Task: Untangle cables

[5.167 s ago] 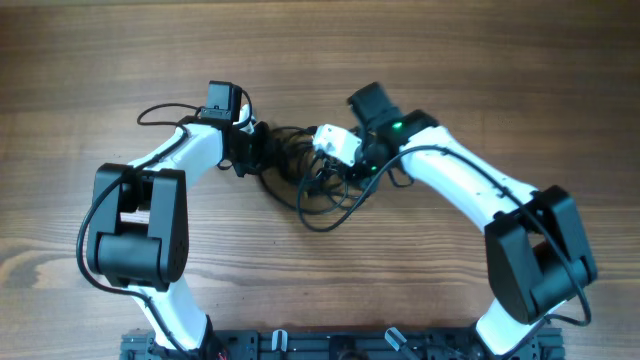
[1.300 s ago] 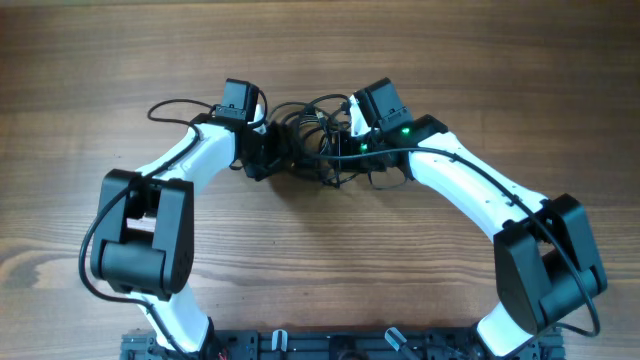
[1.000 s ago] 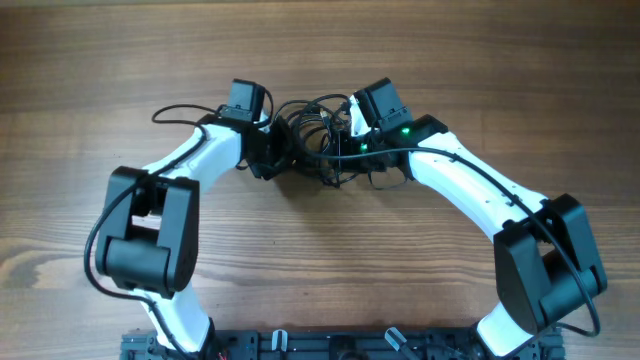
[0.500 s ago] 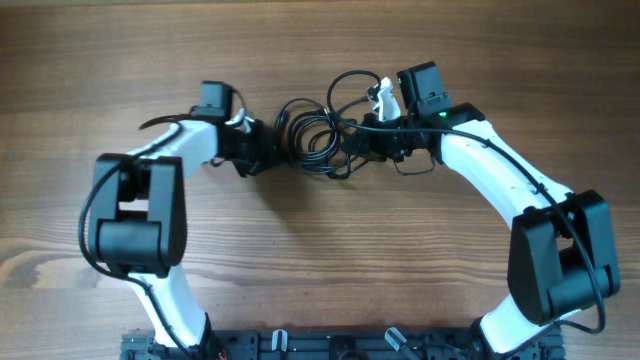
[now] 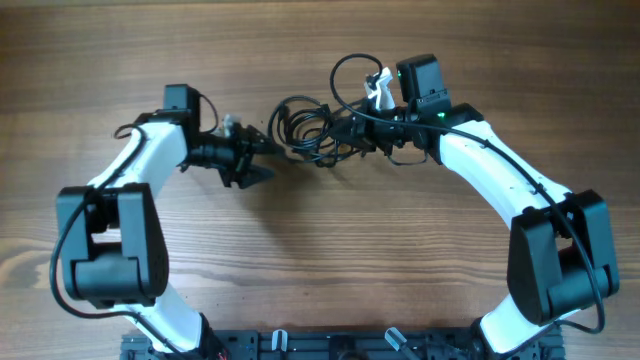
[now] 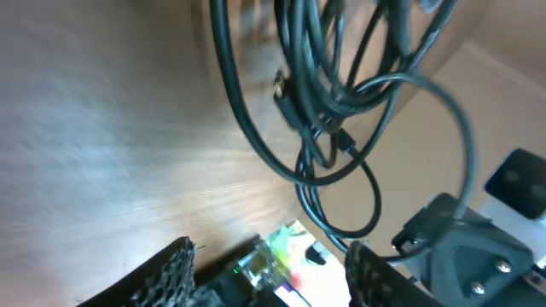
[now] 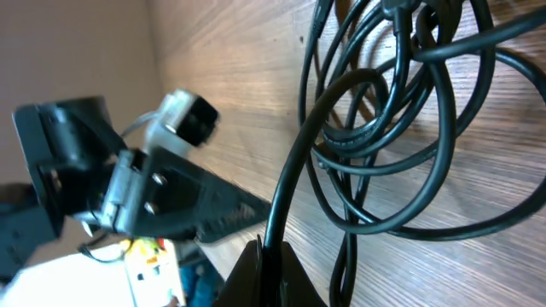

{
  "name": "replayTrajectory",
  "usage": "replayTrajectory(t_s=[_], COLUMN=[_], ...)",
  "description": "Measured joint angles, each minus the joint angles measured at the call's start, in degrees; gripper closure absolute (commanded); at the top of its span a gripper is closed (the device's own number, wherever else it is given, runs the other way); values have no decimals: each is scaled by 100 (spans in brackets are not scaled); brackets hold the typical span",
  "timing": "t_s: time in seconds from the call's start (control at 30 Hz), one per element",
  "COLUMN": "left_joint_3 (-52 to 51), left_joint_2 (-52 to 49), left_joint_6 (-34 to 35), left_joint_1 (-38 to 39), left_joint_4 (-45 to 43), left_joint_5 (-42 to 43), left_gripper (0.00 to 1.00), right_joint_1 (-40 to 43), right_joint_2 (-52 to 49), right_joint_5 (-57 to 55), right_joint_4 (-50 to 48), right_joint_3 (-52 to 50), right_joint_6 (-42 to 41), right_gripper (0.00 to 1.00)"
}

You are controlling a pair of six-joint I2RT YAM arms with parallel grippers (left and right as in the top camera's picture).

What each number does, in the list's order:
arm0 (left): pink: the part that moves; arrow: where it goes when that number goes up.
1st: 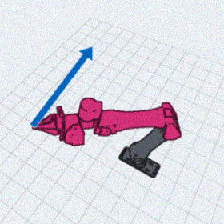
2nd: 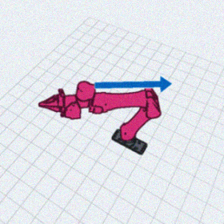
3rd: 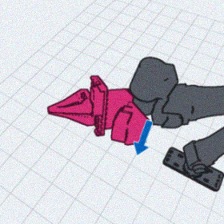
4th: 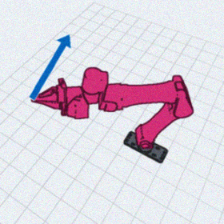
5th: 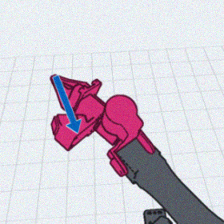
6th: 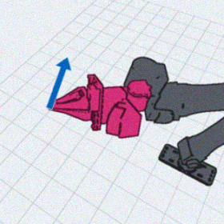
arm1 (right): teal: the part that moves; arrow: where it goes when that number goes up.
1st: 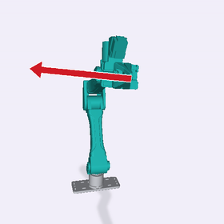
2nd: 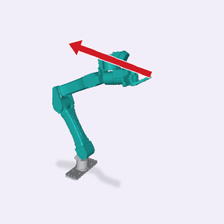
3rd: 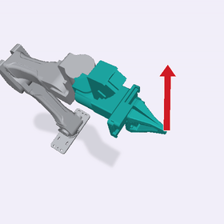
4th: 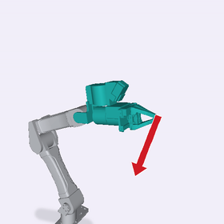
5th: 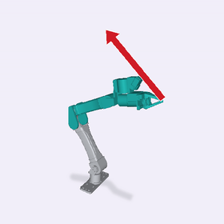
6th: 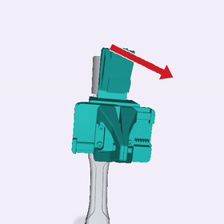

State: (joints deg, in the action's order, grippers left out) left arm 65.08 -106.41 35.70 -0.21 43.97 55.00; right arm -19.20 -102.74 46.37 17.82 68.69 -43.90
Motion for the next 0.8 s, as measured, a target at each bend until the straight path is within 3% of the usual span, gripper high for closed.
replayTrajectory(t_s=[0.17, 0.37, 0.5, 0.8], left_joint_3=[-13, -22, -20, -20], left_joint_2=[0, 0, 0, 0], left_joint_6=[903, 2061, 2422, 2592], left_joint_1=[710, 1259, 1327, 1526], left_joint_4=[-640, -1773, -1851, -1327], left_joint_5=[20, 44, 44, 44], left_gripper=[53, 58, 64, 62], right_joint_1=[0, 2, 2, -9], right_joint_2=[0, 0, 2, 0], right_joint_5=[15, 13, 13, 20], right_joint_4=[-149, -162, -162, -160], right_joint_3=[0, 0, 0, 0], right_joint_6=[-348, -450, -450, -452], right_gripper=[96, 96, 96, 96])
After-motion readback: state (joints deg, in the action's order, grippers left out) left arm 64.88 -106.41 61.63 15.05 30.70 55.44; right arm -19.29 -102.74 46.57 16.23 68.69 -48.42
